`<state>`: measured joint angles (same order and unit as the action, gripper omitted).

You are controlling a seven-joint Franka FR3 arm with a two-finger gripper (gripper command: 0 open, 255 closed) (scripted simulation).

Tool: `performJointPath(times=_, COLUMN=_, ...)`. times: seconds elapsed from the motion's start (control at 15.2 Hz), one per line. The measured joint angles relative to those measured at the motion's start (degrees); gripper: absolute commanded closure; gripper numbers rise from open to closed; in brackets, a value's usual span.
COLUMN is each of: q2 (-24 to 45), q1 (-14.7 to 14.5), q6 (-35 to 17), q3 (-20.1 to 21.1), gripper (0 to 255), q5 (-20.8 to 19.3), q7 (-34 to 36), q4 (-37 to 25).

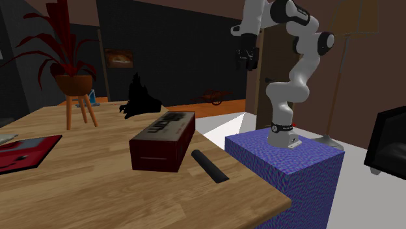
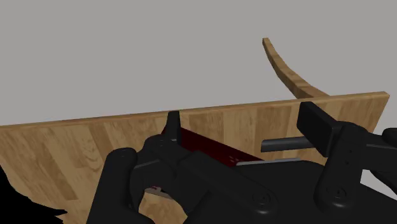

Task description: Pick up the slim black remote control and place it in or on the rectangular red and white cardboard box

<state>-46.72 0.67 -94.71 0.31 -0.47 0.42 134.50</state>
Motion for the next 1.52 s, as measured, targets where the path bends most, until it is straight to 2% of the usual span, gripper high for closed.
performJointPath(times=0.2, q2=2.50, q1=-0.78, q6=-1.90, q3=-0.88, gripper=0, q5=-0.34, q7=-2.54, q4=-0.30)
performJointPath(times=0.79, q2=21.21, q1=-6.36, q6=-11.98, q3=-5.82, gripper=0, q5=-0.82, q7=-21.35, q4=-6.58)
performJointPath(times=1.19, q2=35.35, q1=-9.61, q6=-16.11, q3=-7.24, gripper=0, q5=0.75, q7=-34.08, q4=-14.68)
performJointPath(times=1.52, q2=45.64, q1=-11.63, q6=-17.39, q3=-6.55, gripper=0, q5=2.26, q7=-43.54, q4=-22.01)
